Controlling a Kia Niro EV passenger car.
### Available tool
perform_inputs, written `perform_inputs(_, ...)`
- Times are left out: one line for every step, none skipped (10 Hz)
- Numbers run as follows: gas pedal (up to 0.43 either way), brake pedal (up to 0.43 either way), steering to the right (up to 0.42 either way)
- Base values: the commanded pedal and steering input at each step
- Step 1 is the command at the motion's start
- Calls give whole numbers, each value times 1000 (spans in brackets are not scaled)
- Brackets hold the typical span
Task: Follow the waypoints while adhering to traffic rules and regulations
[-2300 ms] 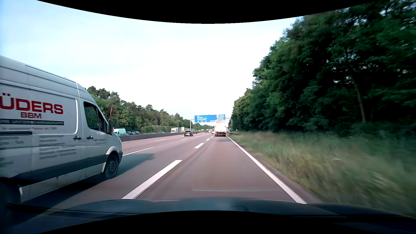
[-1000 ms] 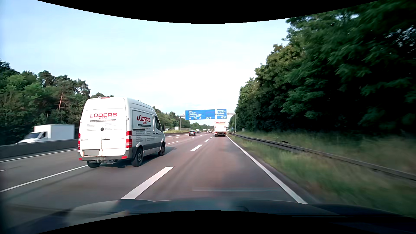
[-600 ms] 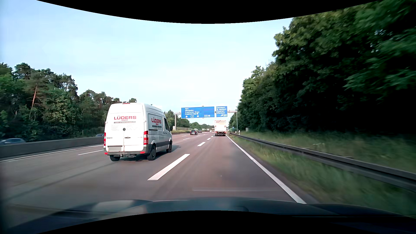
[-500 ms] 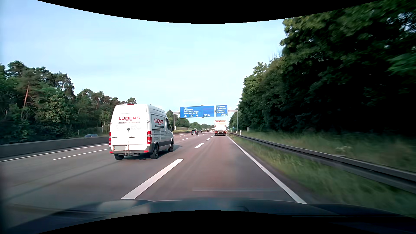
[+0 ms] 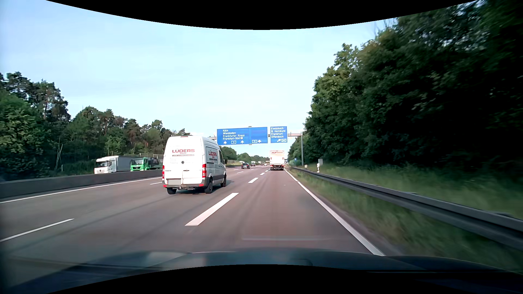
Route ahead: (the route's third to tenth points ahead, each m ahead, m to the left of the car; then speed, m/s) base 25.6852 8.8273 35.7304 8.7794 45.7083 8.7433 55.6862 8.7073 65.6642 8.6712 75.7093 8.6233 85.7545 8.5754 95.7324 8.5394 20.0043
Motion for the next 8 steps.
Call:
perform_inputs(118, 0, -4)
perform_inputs(118, 0, -4)
perform_inputs(118, 0, -4)
perform_inputs(118, 0, -4)
perform_inputs(118, 0, -4)
perform_inputs(118, 0, -4)
perform_inputs(118, 0, -4)
perform_inputs(118, 0, -4)
